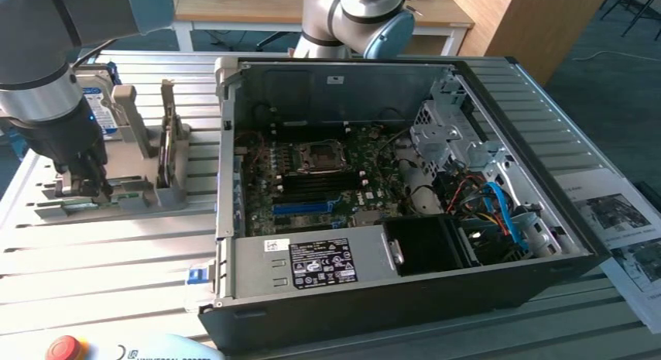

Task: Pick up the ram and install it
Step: 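Pick up the ram and move it above insertion slot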

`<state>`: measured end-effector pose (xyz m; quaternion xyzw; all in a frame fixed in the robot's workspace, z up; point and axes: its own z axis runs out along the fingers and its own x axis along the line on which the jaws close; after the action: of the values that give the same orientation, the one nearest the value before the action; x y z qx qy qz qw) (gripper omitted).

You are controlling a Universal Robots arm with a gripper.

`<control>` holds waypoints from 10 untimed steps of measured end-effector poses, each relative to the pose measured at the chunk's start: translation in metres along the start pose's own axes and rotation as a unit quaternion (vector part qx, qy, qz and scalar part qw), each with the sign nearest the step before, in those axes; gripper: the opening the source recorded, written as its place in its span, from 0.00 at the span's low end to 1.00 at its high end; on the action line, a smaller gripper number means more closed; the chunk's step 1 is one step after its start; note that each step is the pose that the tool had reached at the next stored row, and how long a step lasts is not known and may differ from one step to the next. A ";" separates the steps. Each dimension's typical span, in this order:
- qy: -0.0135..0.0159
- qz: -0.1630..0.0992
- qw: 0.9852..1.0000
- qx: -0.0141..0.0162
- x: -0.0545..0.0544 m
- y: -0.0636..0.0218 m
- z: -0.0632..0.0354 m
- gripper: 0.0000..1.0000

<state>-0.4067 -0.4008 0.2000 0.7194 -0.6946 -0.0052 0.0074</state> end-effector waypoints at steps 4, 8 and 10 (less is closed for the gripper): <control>0.000 0.000 1.000 0.000 0.001 0.0000 0.0000 0.21; 0.000 0.000 1.000 0.000 0.001 0.0000 0.0000 0.21; 0.000 0.000 1.000 0.000 0.001 0.0000 0.0000 0.21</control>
<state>-0.4067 -0.4018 0.2000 0.7194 -0.6946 -0.0052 0.0075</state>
